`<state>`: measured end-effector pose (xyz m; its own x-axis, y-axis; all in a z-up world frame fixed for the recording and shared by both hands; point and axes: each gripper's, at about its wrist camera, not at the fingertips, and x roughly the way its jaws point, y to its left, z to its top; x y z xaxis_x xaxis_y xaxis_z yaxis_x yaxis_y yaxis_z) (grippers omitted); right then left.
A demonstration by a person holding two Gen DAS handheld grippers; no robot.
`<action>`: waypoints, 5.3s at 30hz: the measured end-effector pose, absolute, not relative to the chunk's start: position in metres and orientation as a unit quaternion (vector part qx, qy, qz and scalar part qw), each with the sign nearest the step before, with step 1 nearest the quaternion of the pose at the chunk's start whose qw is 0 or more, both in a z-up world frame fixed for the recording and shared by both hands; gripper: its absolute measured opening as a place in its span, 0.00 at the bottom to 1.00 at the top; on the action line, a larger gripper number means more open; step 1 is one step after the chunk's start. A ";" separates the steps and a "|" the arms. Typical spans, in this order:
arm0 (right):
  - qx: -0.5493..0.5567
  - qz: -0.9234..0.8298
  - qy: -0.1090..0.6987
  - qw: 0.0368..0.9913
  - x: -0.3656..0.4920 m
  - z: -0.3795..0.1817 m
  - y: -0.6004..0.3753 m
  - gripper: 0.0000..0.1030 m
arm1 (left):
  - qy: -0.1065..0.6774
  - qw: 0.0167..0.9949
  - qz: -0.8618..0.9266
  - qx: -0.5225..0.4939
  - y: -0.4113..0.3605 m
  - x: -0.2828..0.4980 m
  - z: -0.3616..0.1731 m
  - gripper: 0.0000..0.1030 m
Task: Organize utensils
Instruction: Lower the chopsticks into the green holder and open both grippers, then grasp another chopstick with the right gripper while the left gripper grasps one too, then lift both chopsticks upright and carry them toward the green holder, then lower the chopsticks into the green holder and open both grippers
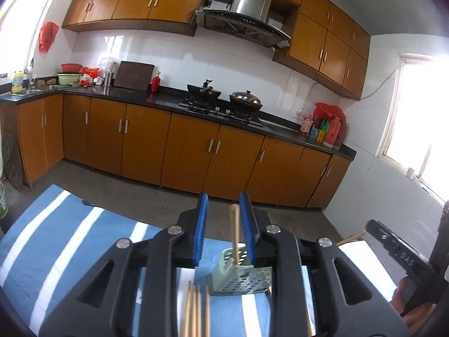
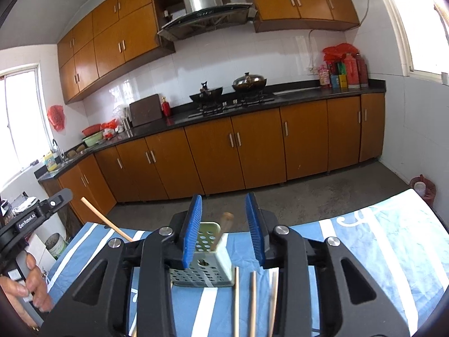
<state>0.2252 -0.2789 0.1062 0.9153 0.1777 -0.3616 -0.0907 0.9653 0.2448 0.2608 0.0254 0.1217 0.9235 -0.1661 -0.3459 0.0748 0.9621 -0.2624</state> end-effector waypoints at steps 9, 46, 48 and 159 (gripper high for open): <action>0.103 0.001 0.302 0.948 0.193 0.028 -0.326 0.34 | 0.269 0.960 -0.016 -0.083 0.067 0.215 0.058 0.31; 0.082 -0.022 0.439 0.895 0.195 -0.101 -0.312 0.07 | 0.451 0.886 -0.102 -0.018 0.015 0.198 -0.092 0.18; 0.083 -0.022 0.438 0.895 0.195 -0.101 -0.312 0.07 | 0.455 0.885 -0.100 -0.013 0.014 0.199 -0.094 0.16; 0.133 0.119 0.128 0.976 0.173 0.155 -0.288 0.07 | 0.091 0.986 -0.088 -0.108 0.015 0.192 0.199 0.08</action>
<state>0.1729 -0.2877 0.1547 0.9388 0.2666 -0.2183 -0.1983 0.9361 0.2905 0.1924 0.0152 0.1986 0.9680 -0.1938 -0.1596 0.1548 0.9611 -0.2286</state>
